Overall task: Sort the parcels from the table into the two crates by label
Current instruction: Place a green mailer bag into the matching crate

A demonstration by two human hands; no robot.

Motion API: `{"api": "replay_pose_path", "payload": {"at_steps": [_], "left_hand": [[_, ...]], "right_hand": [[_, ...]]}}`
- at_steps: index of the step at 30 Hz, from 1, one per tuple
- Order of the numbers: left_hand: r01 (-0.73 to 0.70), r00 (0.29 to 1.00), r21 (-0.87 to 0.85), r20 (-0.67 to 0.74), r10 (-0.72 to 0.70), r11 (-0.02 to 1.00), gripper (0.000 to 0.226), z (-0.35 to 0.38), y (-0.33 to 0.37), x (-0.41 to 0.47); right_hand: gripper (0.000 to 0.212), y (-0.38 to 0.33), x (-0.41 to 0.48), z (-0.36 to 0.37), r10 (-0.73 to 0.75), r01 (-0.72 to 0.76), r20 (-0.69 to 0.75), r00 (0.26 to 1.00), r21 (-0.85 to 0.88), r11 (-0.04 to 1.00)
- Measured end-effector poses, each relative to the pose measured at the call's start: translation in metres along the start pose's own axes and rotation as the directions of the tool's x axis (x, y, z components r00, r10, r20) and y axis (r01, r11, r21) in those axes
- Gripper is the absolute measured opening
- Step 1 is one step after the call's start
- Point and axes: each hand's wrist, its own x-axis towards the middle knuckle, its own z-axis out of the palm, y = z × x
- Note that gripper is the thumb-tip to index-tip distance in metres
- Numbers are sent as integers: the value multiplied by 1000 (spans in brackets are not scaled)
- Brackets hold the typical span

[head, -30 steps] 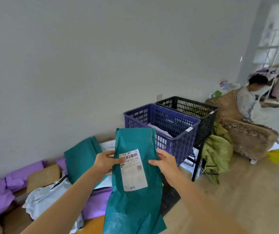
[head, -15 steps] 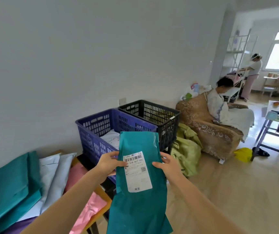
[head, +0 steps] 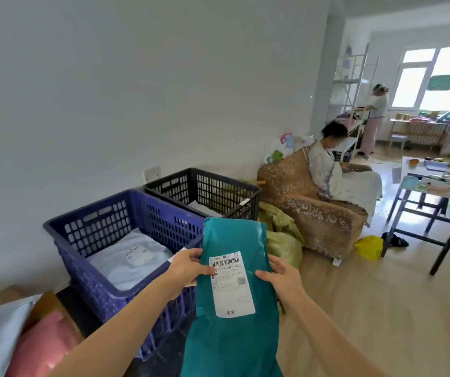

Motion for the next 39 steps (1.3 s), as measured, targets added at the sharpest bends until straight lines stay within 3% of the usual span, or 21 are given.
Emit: {"api": "replay_pose_path", "payload": {"at_steps": [2,9,15,25,32,39], "left_hand": [[-4,1000,-11,-3,4,1000,63,7,10,31],[-21,999,-88,-33,18,996,53,18,42,131],[7,995,-166,-101,-24,986,67,14,54,201],[-19,966,-266,-255,-51,964,68,6,97,309],[13,908,-319,-393,-144,948,68,5,119,386],[71,834,-403,-478,-276,912,69,-1,121,446]], "right_hand": [[59,-8,33,-5,0,0,-7,1000,-27,1000],[58,-43,146,-7,6,-4,18,1000,-115,993],[63,-60,226,5,22,-10,52,998,-228,974],[63,-99,373,28,10,38,222,975,-210,977],[67,-114,490,50,45,66,430,902,-240,969],[63,-105,578,85,65,184,608,791,-338,923]]}}
